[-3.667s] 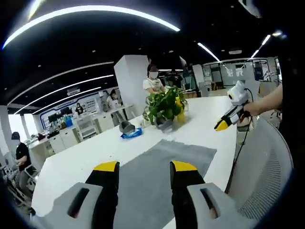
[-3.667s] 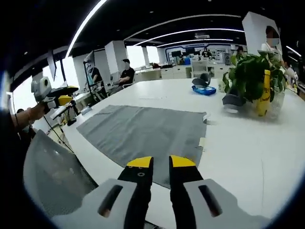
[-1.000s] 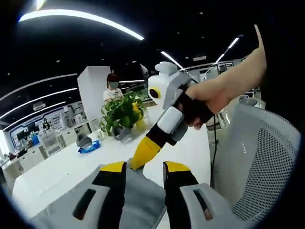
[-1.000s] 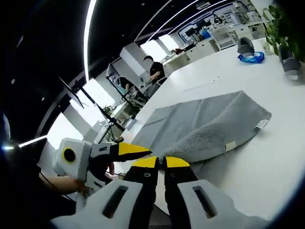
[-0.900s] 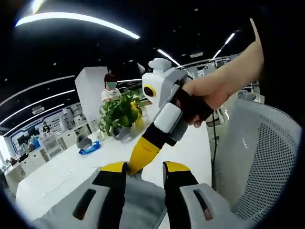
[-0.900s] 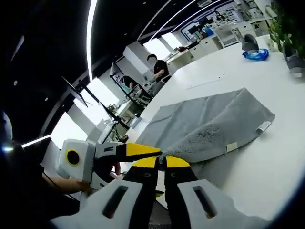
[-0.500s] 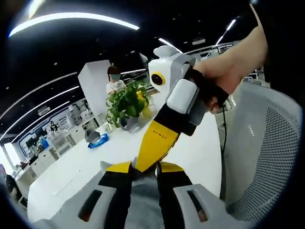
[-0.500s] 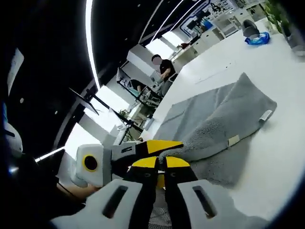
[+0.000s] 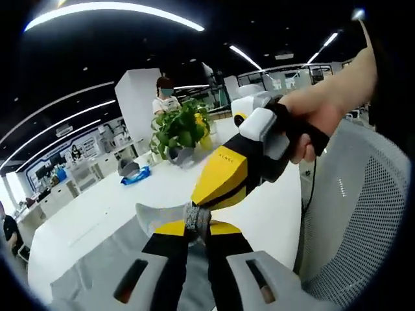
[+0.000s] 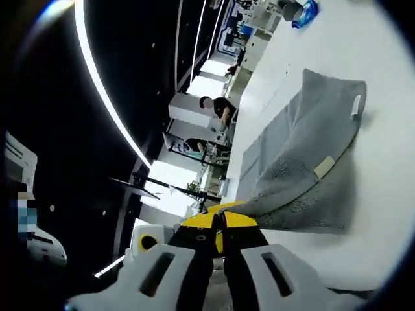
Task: Fold the towel on the table until its edges align and the towel forms a compact rectangular stack.
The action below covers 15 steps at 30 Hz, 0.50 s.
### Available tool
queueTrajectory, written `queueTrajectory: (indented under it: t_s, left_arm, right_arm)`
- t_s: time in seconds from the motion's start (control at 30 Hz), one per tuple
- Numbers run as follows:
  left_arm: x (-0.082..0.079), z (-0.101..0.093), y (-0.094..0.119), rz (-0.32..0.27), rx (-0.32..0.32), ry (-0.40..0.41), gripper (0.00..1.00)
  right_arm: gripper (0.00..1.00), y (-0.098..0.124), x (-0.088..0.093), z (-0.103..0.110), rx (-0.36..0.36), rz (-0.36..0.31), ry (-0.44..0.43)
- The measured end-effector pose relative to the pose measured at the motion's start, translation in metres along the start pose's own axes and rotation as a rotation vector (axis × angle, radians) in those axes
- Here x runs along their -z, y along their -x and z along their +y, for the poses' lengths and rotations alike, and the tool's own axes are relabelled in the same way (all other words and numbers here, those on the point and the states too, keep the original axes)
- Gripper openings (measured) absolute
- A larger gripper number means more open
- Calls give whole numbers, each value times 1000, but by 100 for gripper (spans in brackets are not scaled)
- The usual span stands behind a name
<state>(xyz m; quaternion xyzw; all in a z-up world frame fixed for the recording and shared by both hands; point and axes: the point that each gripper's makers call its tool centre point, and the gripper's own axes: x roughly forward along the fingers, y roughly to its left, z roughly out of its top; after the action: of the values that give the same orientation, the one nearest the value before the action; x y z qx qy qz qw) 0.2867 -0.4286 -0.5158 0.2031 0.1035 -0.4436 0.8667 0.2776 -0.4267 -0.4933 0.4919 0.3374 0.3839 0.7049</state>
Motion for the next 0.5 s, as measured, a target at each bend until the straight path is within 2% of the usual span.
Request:
queueTrajectory:
  t_s: [0.07,0.17,0.27,0.37,0.43,0.5]
  left_arm:
    - [4,0,-1,15,3,2,10]
    - [3,-1,0,9,7,52,10]
    - [0,4,2,-18,5,150,10]
    - [-8,11,6,-77,1,249,10]
    - [-11,13,8,-101,0,284,9]
    - [-9,14,9,-96,1,284,9]
  right_arm:
    - [0,1,-10,0,0,-64,-28]
    - [0,3,-14,-2,1,-61,-24]
    - [4,6,-11,-19,86,-36,16]
    - [13,8,-13,-35,113,-57,-78]
    - [20,4,-7,-46,120,-19,-130]
    - [23,-5,-3,-43,73,-2,-218]
